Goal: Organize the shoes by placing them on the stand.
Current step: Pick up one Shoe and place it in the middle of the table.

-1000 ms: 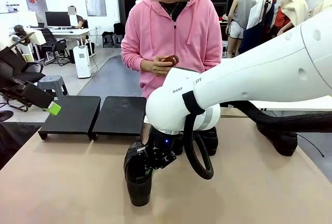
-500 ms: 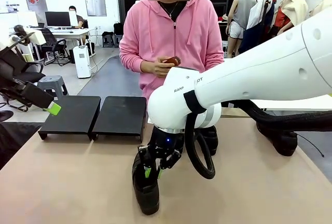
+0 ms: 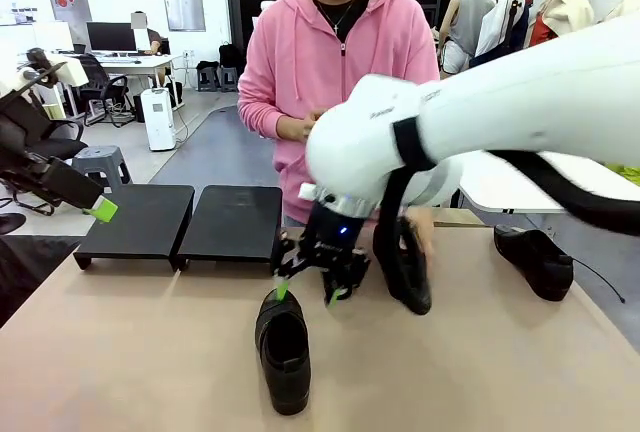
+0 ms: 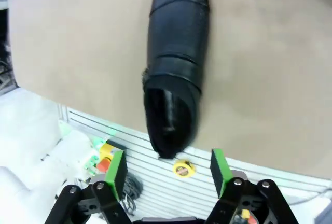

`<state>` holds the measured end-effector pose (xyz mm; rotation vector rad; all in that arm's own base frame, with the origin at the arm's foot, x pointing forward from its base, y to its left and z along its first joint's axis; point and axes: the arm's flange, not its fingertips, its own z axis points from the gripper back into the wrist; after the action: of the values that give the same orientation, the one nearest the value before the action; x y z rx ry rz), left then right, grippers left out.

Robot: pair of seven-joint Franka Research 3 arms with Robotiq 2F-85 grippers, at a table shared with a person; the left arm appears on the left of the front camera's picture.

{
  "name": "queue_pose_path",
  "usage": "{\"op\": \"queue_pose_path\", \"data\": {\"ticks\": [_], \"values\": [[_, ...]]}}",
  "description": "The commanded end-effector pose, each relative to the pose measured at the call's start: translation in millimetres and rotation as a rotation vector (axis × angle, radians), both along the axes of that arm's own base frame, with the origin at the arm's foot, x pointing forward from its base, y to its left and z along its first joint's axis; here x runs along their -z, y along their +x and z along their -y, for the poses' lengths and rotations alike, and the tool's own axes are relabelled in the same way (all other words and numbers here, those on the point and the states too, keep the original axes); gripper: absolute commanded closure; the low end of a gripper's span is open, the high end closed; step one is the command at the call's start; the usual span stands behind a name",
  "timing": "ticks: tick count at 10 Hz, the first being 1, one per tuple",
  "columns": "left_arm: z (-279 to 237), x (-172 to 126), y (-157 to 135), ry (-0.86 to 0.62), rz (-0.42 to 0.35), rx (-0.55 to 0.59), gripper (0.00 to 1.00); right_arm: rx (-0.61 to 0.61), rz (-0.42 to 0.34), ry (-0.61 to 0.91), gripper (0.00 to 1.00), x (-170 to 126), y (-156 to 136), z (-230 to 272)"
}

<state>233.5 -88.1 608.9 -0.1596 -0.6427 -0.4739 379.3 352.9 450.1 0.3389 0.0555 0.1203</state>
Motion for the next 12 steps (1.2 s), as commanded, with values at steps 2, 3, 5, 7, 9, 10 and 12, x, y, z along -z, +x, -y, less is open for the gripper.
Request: {"op": "queue_pose_path", "data": {"ticks": [2,3,5,7,9,10,12], "values": [[-1.8,1.2,0.4,-0.008,0.001,0.015,0.00,-0.037,0.053,-0.070,0.00,-26.8,0.2,66.2],[-1.8,1.2,0.4,-0.008,0.001,0.015,0.00,-0.096,0.082,-0.068,0.00,-26.6,-6.4,44.9],[-1.8,1.2,0.4,-0.008,0.001,0.015,0.00,-0.275,0.104,-0.070,0.00,-15.6,-26.4,-18.4],[-1.8,1.2,0.4,-0.008,0.001,0.015,0.00,-0.421,0.089,-0.125,0.00,-4.6,-51.9,-43.6],[-1.8,1.2,0.4,-0.008,0.001,0.015,0.00,-0.409,0.029,-0.177,0.00,-1.0,-59.0,-24.0],[-1.8,1.2,0.4,-0.008,0.001,0.015,0.00,-0.384,0.001,-0.179,0.00,-16.7,-60.0,8.9],[-1.8,1.2,0.4,-0.008,0.001,0.015,0.00,-0.217,0.054,-0.105,0.00,-81.5,-61.7,126.0]]}}
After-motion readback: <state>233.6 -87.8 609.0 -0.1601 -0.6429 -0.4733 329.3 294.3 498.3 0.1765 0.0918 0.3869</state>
